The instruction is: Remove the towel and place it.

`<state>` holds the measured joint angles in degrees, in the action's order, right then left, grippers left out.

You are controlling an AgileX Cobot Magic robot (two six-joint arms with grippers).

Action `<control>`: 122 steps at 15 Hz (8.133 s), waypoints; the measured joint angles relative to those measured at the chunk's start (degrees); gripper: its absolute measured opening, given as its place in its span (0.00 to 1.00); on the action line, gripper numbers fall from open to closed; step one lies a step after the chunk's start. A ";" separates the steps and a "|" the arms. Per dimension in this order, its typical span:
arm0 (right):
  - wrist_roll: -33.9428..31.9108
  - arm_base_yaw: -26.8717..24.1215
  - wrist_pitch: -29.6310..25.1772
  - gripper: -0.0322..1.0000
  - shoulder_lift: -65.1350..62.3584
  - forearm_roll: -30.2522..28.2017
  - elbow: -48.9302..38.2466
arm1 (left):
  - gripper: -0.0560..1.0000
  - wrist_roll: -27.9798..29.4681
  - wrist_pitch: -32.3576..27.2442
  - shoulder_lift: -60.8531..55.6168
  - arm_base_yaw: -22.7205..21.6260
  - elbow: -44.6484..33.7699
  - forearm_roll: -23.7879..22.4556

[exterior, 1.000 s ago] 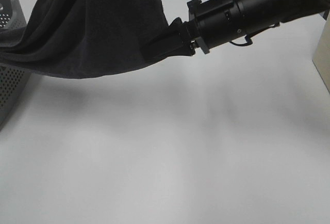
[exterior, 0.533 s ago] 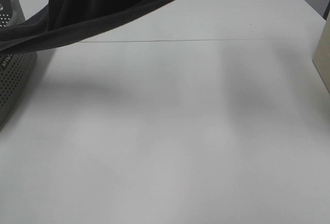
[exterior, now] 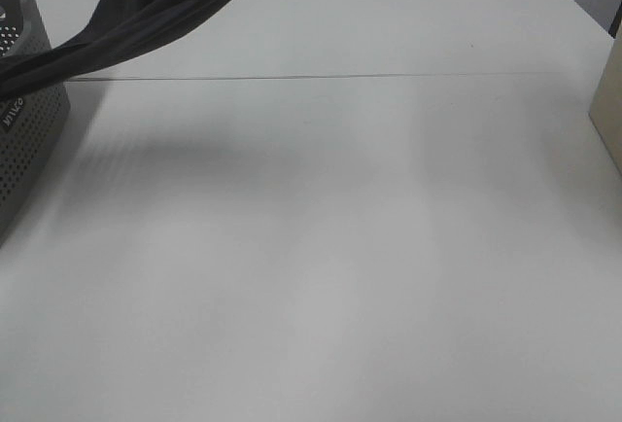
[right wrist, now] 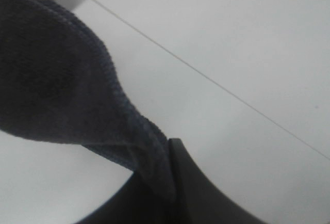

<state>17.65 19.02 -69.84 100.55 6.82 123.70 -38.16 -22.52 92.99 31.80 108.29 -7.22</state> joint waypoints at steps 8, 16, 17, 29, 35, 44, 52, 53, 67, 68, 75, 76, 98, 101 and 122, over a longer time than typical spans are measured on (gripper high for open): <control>-4.07 0.00 8.42 0.04 0.46 -8.25 5.79 | 0.05 15.58 3.15 0.17 0.00 0.00 -0.69; -5.50 0.00 14.55 0.04 0.63 -12.78 5.79 | 0.05 14.50 12.20 2.75 -2.01 0.00 -3.09; -6.19 0.00 15.30 0.04 0.63 -12.83 5.79 | 0.05 14.15 12.43 2.92 -2.01 0.00 -3.09; -10.77 0.00 26.81 0.04 3.50 -16.21 5.79 | 0.05 5.96 23.38 7.22 -7.22 0.00 -3.21; -12.66 0.00 40.11 0.04 6.19 -15.13 5.79 | 0.05 4.41 36.55 12.66 -7.79 0.00 -3.55; -13.01 -1.43 58.27 0.04 16.21 -14.04 9.63 | 0.05 17.36 44.86 31.17 -14.04 22.80 -5.73; -12.89 -2.29 53.40 0.04 16.33 -14.27 10.26 | 0.05 19.60 36.27 35.81 -14.04 30.71 -11.40; -12.89 -2.29 53.17 0.04 16.33 -14.27 10.26 | 0.05 19.60 35.81 35.81 -14.04 30.71 -11.52; -12.43 -2.29 19.02 0.04 14.55 -11.40 10.26 | 0.05 18.11 -16.33 32.03 -8.19 30.71 1.09; -12.38 -2.29 14.32 0.04 13.01 -11.29 10.26 | 0.05 16.84 -22.86 30.54 -7.68 30.71 3.67; -8.94 -2.29 0.06 0.04 8.14 -4.47 10.26 | 0.05 20.51 -46.75 22.75 -7.22 29.91 11.06; -8.94 -2.29 0.00 0.04 7.85 -3.67 10.20 | 0.05 21.54 -46.87 21.20 -7.22 28.48 12.72; -17.65 -1.83 -0.29 0.04 -42.06 8.88 -60.33 | 0.05 24.18 -44.46 -35.24 -6.76 -53.74 34.32; -18.51 -1.83 -0.29 0.04 -45.03 11.12 -69.04 | 0.05 24.18 -44.58 -36.33 -6.76 -61.08 38.10; -6.70 -1.89 0.92 0.04 -8.94 16.27 -83.71 | 0.05 17.13 -42.28 -3.44 -6.76 -72.19 40.51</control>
<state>10.94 17.13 -68.93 91.62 23.09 39.99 -21.03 -64.80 89.55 25.04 36.10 33.29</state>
